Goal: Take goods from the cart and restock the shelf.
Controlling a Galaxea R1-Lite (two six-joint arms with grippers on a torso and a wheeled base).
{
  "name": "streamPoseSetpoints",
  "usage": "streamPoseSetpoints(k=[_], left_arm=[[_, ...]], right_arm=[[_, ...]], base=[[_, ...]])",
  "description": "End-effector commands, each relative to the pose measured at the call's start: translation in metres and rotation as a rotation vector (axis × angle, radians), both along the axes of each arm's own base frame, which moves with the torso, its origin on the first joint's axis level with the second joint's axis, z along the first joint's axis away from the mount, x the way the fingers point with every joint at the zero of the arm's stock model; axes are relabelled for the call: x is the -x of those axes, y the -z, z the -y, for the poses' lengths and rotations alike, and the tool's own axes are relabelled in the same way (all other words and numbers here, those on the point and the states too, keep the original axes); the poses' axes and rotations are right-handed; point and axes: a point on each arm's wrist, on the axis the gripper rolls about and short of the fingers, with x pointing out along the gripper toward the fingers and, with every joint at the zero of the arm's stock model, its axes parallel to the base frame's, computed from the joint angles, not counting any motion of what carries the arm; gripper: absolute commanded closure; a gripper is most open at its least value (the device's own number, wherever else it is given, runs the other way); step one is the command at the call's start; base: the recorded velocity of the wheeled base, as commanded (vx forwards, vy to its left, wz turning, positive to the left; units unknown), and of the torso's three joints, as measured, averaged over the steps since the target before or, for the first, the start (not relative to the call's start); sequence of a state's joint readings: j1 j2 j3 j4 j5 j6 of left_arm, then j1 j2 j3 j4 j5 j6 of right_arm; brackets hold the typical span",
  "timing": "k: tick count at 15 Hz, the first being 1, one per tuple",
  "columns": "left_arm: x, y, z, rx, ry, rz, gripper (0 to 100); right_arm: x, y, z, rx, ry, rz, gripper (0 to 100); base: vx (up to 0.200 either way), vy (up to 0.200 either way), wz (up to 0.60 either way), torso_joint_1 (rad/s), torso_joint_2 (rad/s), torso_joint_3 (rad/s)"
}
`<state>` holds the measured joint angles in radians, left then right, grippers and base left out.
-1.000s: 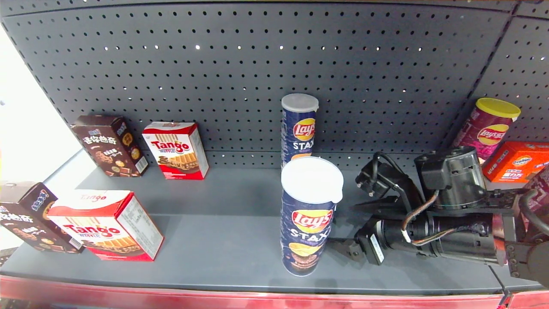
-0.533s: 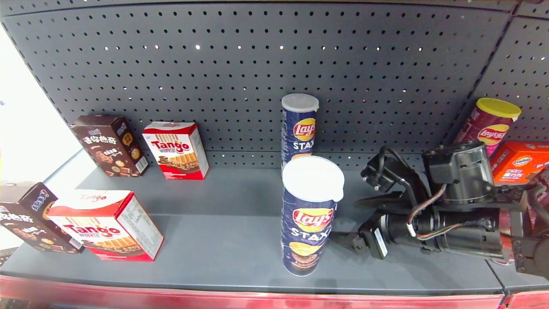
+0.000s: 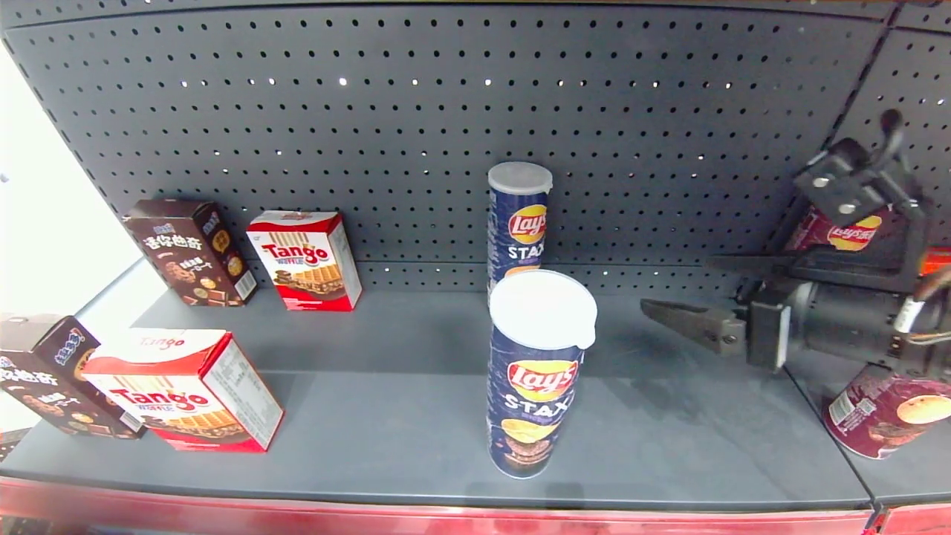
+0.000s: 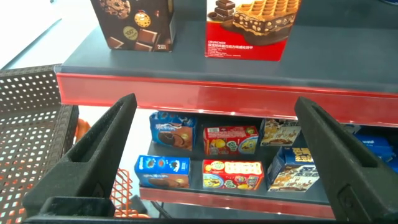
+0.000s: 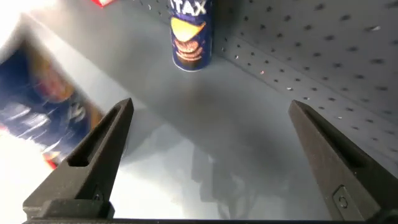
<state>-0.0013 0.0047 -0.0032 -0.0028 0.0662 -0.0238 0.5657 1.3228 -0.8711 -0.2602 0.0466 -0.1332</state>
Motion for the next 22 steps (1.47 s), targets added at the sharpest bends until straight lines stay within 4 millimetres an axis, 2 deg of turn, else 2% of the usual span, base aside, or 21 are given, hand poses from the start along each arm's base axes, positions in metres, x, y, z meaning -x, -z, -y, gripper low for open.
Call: streamPoseSetpoints(k=[1,5,6,7,11,12,15,16,17,19,22], left_arm=[[0.0,0.0,0.0,0.001,0.0,-0.001,0],[0.0,0.0,0.0,0.001,0.0,-0.001,0],[0.0,0.0,0.0,0.001,0.0,-0.001,0],[0.0,0.0,0.0,0.001,0.0,-0.001,0],[0.0,0.0,0.0,0.001,0.0,0.0,0],[0.0,0.0,0.0,-0.001,0.0,-0.001,0],[0.0,0.0,0.0,-0.001,0.0,0.0,0],[0.0,0.0,0.0,-0.001,0.0,-0.001,0],[0.0,0.0,0.0,-0.001,0.0,-0.001,0],[0.0,0.0,0.0,-0.002,0.0,-0.001,0],[0.0,0.0,0.0,-0.002,0.0,-0.001,0]], right_arm=[[0.06,0.005,0.04,-0.043,0.006,0.069,0],[0.122,0.06,0.078,-0.04,-0.004,0.081,0],[0.126,0.063,0.08,-0.039,-0.005,0.086,0],[0.141,0.075,0.089,-0.041,-0.008,0.123,0],[0.168,0.104,0.106,-0.069,-0.017,0.165,0],[0.178,0.122,0.112,-0.069,-0.043,0.158,0],[0.197,0.149,0.124,-0.086,-0.037,0.169,0],[0.206,0.169,0.13,-0.117,-0.034,0.161,0],[0.207,0.179,0.13,-0.124,-0.03,0.126,0],[0.207,0.179,0.131,-0.199,-0.003,0.068,0],[0.206,0.179,0.131,-0.206,0.036,0.068,0]], base=[[0.0,0.0,0.0,0.0,0.0,0.0],[0.0,0.0,0.0,0.0,0.0,0.0],[0.0,0.0,0.0,0.0,0.0,0.0],[0.0,0.0,0.0,0.0,0.0,0.0],[0.0,0.0,0.0,0.0,0.0,0.0],[0.0,0.0,0.0,0.0,0.0,0.0],[0.0,0.0,0.0,0.0,0.0,0.0],[0.0,0.0,0.0,0.0,0.0,0.0],[0.0,0.0,0.0,0.0,0.0,0.0],[0.0,0.0,0.0,0.0,0.0,0.0],[0.0,0.0,0.0,0.0,0.0,0.0]])
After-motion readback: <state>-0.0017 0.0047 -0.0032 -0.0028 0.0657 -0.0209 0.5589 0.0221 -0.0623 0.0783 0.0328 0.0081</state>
